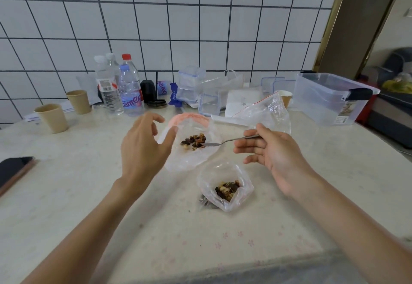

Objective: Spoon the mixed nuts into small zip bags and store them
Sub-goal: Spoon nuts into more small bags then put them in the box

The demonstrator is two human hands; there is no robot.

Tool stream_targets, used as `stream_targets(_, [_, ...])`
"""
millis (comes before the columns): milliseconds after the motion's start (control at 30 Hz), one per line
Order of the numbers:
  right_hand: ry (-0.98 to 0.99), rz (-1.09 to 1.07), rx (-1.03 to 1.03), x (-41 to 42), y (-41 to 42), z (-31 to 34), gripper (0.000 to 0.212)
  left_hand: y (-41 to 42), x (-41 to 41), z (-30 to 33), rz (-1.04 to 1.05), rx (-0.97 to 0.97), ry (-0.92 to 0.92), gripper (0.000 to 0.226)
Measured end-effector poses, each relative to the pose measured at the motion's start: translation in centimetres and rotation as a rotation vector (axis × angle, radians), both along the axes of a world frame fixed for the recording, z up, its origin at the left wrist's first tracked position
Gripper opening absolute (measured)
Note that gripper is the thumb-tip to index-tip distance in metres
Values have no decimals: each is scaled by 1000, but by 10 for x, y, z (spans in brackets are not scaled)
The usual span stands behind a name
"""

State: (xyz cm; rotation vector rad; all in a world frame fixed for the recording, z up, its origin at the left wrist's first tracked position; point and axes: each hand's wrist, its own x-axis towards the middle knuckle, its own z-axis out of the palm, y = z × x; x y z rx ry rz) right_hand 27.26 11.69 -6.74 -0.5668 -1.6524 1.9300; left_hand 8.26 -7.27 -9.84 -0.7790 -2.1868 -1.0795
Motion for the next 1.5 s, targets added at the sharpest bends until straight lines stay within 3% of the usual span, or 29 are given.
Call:
stream_targets(100, [-39,27,35,-20,2,6,40,10,-16,-6,53,-41,-115,61])
stream_targets(200, [-101,48,111,-40,-1,6,41,19,-27,-14,19,-104,-236,72])
stream_targets(267, [-137,62,163,-50,-1,3,40,22,-31,-23,-1,-96,-286,68])
stream_targets(400, [-210,54,267,-65,6,1,39,27,-32,-35,-52,-94,-343,39])
stream_targets(567, [-233,82,157,-81,8,-18,39,28,-33,-34,-141,-76,-263,19])
stream_targets(867, [-249,-79,202,-104,26,-41,36,29,-31,-39,-197,-74,-205,20])
stream_targets(1000, [-288,-77,310,-110,28,-48,33,29,-30,-39,-202,-82,-204,20])
stream_targets(1167, [-170,-22,488,-115,31,-59,26,29,-30,-40,-215,-76,-207,23])
stream_targets(1500, [-183,37,312,-115,41,-72,24,30,-31,-40,-209,12,-306,26])
